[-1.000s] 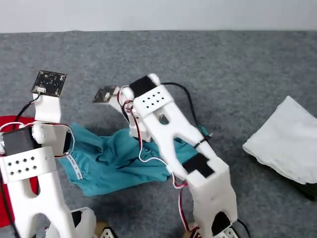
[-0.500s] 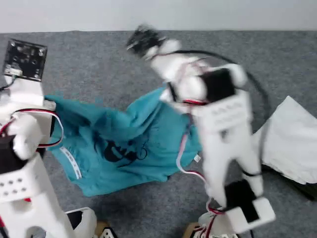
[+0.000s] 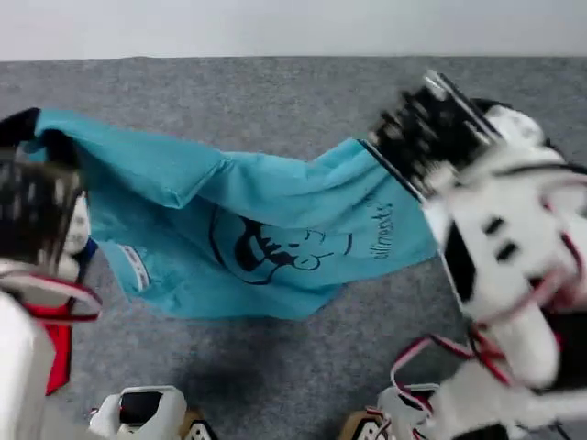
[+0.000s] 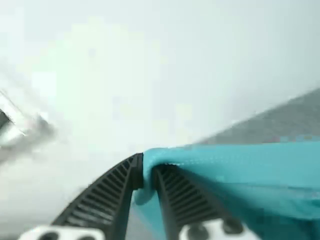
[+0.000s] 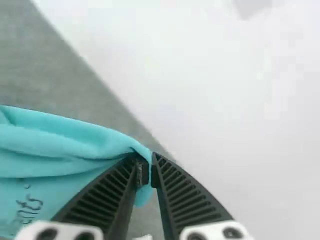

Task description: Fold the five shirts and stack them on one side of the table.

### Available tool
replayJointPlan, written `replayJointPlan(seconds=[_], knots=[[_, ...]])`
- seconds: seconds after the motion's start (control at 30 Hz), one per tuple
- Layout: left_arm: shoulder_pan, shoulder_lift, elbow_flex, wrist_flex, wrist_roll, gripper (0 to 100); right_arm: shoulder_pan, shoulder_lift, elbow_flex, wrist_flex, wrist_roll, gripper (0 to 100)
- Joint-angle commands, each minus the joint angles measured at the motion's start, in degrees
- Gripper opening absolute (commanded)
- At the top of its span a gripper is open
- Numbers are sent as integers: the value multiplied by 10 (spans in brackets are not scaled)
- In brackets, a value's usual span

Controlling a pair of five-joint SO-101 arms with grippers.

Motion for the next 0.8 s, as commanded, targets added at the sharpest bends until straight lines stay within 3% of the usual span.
replayJointPlan(seconds=[0.0,0.13,0.53,0.77], knots=[[2,4,-58,1,-53,6,51,-46,-18,-20,6,12],[2,5,-75,-28,-98,6,84,-73,-18,-56,4,12],[2,-1,-78,-216,-304,6,167,-115,-18,-86,3,12],[2,-37,-90,-173,-313,6,184,-131,-15,-73,4,12]])
